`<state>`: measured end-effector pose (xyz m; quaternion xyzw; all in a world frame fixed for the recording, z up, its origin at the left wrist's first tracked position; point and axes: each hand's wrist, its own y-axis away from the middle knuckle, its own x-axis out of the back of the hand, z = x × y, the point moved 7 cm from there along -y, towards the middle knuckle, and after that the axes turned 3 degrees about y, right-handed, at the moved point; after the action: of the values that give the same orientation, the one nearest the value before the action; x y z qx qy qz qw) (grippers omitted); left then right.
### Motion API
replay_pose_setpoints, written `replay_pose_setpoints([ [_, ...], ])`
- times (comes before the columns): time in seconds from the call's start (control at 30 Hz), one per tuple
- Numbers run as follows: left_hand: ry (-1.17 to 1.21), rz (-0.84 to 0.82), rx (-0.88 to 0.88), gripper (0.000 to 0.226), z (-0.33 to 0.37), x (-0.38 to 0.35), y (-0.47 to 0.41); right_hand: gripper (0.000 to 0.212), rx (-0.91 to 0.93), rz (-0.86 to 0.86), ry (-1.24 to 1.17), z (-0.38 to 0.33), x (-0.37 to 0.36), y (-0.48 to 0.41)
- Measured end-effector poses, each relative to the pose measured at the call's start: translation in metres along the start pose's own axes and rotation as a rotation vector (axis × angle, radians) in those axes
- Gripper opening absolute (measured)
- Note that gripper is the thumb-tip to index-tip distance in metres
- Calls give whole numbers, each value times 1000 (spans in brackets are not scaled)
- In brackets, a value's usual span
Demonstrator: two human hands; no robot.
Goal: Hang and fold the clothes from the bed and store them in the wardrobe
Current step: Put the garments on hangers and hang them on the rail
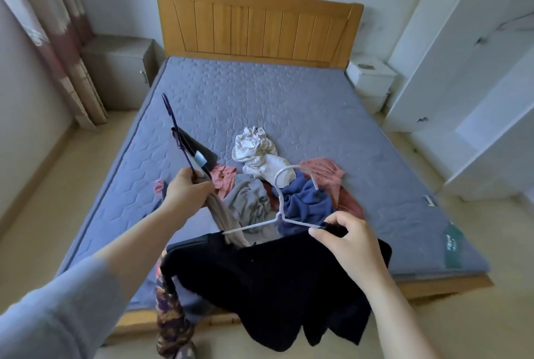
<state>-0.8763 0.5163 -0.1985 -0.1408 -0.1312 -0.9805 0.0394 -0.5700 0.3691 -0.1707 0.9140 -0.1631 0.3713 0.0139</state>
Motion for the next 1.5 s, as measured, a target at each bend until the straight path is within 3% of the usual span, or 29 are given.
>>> replay_pose_setpoints([
  [0.37, -72, -50, -112, 10, 54, 13, 92, 21, 112, 85, -85, -38, 88, 74],
  [0.6, -51, -135, -149, 8, 75, 50, 113, 21, 41, 175, -95, -66, 113, 124],
  [1.0, -212, -333, -232, 15, 27, 105, 150, 18, -150, 283, -42, -82, 92, 260],
  [1.33, -353, -447, -341, 24, 22, 72, 206, 18, -342, 443, -66, -66, 119, 364],
  [1.5, -549, -465, -467, 24, 26, 53, 239, 16, -391, 549, -46, -50, 164, 406],
])
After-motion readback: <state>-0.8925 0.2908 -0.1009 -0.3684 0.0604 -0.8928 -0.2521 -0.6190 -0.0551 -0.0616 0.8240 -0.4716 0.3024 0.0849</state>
